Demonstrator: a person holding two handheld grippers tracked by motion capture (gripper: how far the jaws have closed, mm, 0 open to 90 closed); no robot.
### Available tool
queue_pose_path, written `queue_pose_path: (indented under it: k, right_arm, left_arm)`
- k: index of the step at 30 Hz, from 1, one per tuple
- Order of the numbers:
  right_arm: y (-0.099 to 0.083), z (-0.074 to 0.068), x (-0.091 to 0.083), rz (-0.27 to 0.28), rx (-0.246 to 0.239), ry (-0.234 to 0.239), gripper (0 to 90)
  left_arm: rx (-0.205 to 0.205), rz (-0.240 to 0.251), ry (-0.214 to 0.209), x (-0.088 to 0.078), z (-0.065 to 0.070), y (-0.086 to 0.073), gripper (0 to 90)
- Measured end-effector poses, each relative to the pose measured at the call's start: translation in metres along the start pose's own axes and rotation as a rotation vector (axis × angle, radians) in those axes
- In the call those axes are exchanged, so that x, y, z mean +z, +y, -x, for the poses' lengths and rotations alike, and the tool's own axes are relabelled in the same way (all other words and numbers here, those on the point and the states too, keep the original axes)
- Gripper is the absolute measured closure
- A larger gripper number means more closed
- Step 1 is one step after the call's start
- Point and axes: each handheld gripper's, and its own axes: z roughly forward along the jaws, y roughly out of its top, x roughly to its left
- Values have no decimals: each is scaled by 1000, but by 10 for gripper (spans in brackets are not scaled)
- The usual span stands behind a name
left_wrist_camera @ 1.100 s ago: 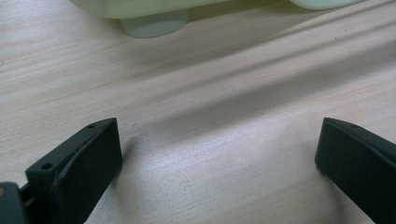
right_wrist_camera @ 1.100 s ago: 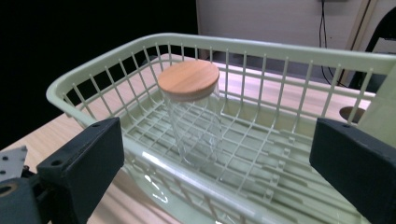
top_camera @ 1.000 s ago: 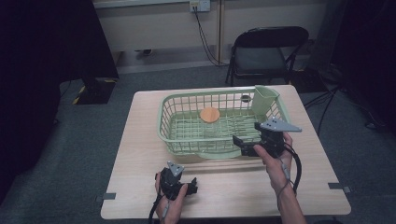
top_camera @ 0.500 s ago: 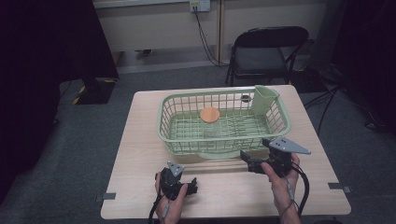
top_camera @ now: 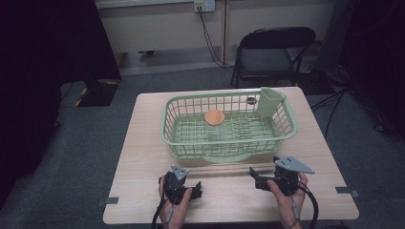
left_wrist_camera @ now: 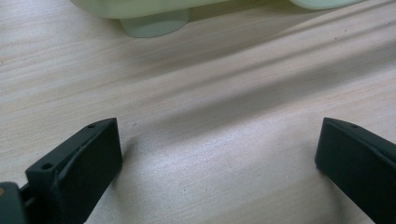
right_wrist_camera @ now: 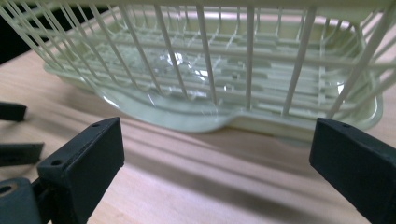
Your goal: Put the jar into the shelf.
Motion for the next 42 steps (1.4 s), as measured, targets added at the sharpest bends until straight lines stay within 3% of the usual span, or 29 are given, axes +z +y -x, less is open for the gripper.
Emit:
queue_pose_path:
  k: [13,22,34,37,42]
  right_arm:
    - [-29,1,12,-83,-37,-97,29]
    - [-45,-1,20,-146,-29,-98,29]
    - [-46,1,29,-286,-3,-135,34]
    - [-47,-2,30,-301,-30,-155,30]
    - [-47,-2,31,-302,-32,-154,25]
  left_arm:
    - [0,0,0,0,0,0,3]
    - [-1,1,0,0,0,0,3]
    - [0,0,0,0,0,0,3]
    - [0,0,0,0,0,0,3]
    - [0,0,0,0,0,0,3]
